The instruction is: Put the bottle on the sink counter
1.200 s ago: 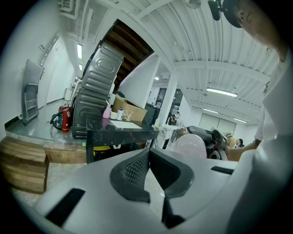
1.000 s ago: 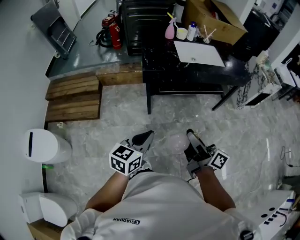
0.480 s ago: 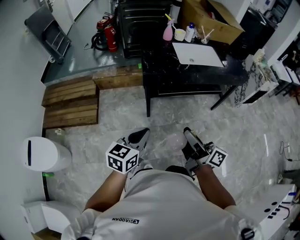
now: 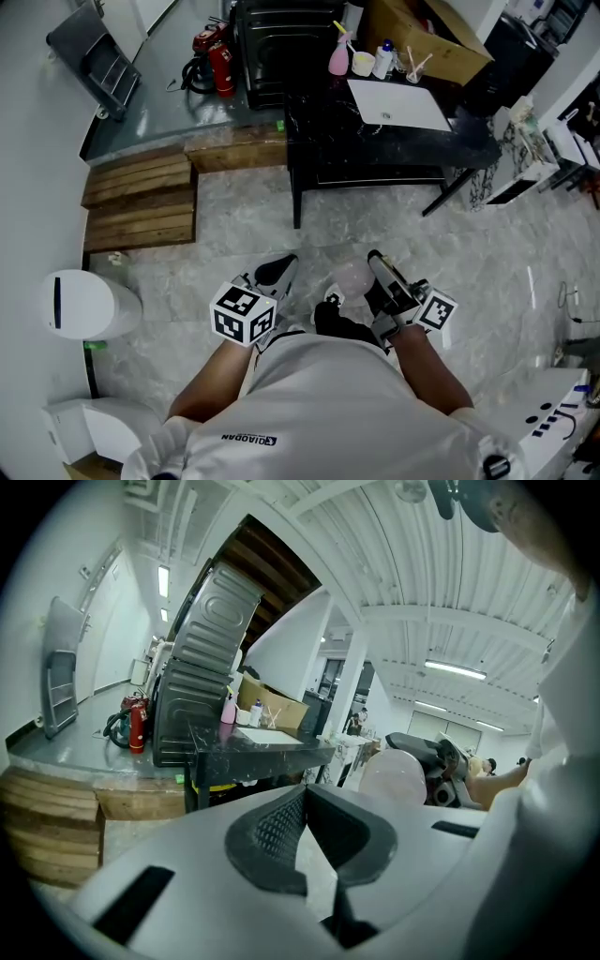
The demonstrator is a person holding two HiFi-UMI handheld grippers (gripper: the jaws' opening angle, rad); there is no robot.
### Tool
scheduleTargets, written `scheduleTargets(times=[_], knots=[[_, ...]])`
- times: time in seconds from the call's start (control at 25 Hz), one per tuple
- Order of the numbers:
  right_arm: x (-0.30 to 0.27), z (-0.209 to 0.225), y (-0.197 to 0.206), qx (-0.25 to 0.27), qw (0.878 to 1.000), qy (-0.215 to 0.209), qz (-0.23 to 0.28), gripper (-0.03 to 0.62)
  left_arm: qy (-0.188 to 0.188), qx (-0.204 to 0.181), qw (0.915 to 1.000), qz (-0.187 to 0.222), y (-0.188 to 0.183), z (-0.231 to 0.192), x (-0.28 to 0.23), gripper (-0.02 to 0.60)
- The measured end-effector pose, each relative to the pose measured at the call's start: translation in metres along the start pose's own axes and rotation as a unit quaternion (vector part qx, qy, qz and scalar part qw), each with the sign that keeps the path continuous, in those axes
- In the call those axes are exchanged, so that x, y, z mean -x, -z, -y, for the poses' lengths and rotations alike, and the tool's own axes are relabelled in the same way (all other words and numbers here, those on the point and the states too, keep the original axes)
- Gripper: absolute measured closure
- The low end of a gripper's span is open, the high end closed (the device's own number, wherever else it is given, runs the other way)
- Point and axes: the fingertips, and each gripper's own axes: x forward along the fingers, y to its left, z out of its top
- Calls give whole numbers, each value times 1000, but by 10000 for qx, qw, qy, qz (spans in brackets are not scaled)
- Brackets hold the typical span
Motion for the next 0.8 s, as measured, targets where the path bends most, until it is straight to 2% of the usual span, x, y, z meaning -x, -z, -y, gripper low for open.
scheduleTargets(times=[0.32,0.6,0.8], knots=[[-11,23,-18,-87,9999,99,-19,442,5,-46,9999,116,-21,-11,-28,568],[-39,49,-44,-182,9998,34,69,442,-125,-30,9999,-69,-27,-34,-50,567],[-59,68,-63,-218,9998,4,-29,442,-206,-67,9998,-18,-49,-51,-73,568]])
